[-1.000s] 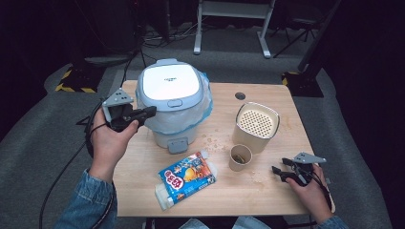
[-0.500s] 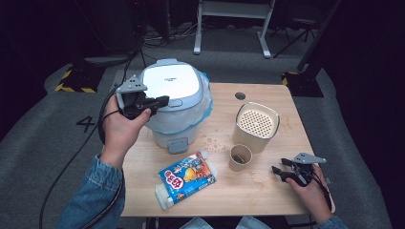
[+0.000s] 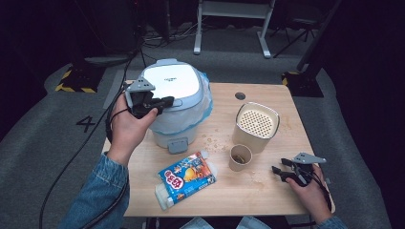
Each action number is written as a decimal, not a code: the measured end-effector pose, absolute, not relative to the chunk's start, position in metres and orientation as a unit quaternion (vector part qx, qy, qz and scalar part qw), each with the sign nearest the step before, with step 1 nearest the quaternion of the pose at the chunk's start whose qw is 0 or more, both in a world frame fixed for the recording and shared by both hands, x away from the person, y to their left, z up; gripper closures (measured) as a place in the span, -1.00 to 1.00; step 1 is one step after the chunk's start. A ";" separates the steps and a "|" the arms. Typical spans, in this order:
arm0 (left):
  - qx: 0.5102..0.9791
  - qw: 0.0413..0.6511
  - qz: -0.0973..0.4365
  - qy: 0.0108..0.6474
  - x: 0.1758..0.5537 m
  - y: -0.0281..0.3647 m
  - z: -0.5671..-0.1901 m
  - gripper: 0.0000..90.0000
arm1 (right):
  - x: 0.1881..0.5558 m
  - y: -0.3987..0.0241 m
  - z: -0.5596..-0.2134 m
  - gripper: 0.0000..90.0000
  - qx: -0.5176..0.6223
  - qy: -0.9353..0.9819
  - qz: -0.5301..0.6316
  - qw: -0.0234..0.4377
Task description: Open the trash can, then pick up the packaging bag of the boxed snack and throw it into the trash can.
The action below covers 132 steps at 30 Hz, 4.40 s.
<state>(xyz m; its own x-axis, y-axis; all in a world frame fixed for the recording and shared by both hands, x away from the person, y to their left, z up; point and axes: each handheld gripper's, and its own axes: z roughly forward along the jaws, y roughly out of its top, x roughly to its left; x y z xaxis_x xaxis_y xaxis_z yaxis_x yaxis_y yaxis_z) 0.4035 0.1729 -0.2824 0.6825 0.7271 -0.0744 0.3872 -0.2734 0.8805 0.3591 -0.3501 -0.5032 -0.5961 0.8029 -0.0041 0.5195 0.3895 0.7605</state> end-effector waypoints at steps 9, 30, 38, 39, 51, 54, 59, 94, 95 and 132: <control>0.786 0.468 0.206 0.348 0.402 0.167 -0.282 1.00 | 0.359 -0.350 -0.503 -0.08 0.407 0.812 0.373 0.190; 0.781 0.520 0.173 0.300 0.387 0.171 -0.282 0.09 | 0.359 -0.350 -0.503 -0.08 0.407 0.812 0.373 0.190; 0.791 0.510 0.176 0.289 0.362 0.177 -0.286 -0.01 | 0.359 -0.350 -0.503 -0.08 0.407 0.812 0.373 0.190; 0.792 0.507 0.178 0.289 0.359 0.177 -0.288 -0.02 | 0.359 -0.350 -0.503 -0.08 0.407 0.812 0.373 0.190; 0.814 0.487 0.151 0.278 0.335 0.175 -0.331 -0.10 | 0.359 -0.350 -0.503 -0.08 0.407 0.812 0.373 0.190; 0.819 0.480 0.141 0.280 0.335 0.174 -0.346 -0.15 | 0.359 -0.350 -0.503 -0.09 0.407 0.812 0.373 0.190; 0.824 0.475 0.112 0.288 0.338 0.175 -0.373 -0.16 | 0.360 -0.350 -0.503 -0.09 0.408 0.811 0.373 0.190; 0.864 0.378 0.016 0.331 0.370 0.144 -0.487 -0.07 | 0.360 -0.350 -0.503 -0.09 0.408 0.811 0.373 0.190; 0.864 0.377 0.015 0.332 0.370 0.144 -0.488 -0.05 | 0.360 -0.350 -0.503 -0.09 0.408 0.811 0.373 0.190; 0.800 0.515 0.094 0.292 0.356 0.159 -0.389 0.97 | 0.360 -0.350 -0.503 -0.11 0.410 0.810 0.372 0.192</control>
